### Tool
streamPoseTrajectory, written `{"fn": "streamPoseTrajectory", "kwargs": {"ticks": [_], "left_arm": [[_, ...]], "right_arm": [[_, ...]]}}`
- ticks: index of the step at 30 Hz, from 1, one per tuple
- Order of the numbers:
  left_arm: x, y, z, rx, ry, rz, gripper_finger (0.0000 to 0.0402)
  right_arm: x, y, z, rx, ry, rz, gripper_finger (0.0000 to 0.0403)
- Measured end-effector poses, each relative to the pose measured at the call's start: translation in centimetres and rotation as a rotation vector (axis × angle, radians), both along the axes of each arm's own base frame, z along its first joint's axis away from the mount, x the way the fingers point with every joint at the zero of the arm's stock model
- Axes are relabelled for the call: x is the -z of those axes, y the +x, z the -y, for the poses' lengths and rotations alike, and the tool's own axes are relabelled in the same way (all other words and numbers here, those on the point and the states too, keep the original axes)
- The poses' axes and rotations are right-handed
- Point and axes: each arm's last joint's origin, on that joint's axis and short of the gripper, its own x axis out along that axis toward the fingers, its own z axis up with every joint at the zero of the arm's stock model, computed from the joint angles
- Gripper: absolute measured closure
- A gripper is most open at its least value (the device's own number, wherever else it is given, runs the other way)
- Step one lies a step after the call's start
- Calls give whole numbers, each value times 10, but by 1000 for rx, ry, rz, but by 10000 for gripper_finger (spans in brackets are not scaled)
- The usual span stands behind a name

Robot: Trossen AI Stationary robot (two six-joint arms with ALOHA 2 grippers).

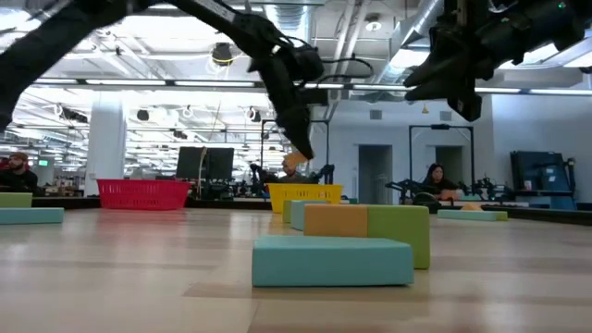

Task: Sort & place blocks by color
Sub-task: Put the wooden yellow block into the yellow bin, then put the wooden blue block into the red bin

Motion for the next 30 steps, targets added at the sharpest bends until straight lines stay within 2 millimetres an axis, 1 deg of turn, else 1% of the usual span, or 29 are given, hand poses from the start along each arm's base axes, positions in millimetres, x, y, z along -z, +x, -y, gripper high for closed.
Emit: {"fn": "streamPoseTrajectory", "kwargs": {"ticks": [3, 6, 10, 17, 18, 20, 24, 26, 28, 30], "left_arm": [[7, 9, -10, 35, 29, -58, 302], [15, 12, -17, 44, 25, -89, 302], [11, 11, -20, 38, 34, -73, 302], [12, 8, -20, -5, -5, -93, 302], [13, 8, -19, -7, -7, -94, 296], [12, 8, -20, -21, -12, -88, 256], [13, 7, -19, -55, -35, -94, 142], [9, 5, -18, -69, -53, -111, 95], [1, 4, -17, -80, -56, -113, 60], [-9, 2, -17, -105, -66, -108, 41]], "right_arm": [[0, 0, 1, 20, -7, 1, 301], [0, 0, 1, 33, 17, 2, 306], [1, -1, 0, 30, 23, -10, 308], [6, -3, 1, 38, 37, -61, 308], [6, -3, 1, 38, 37, -66, 308], [7, -3, 1, 35, 38, -71, 308], [7, -3, 1, 35, 38, -73, 308], [7, -3, 1, 35, 38, -73, 308], [7, -3, 1, 35, 38, -73, 308], [7, -3, 1, 35, 38, -73, 308]]}}
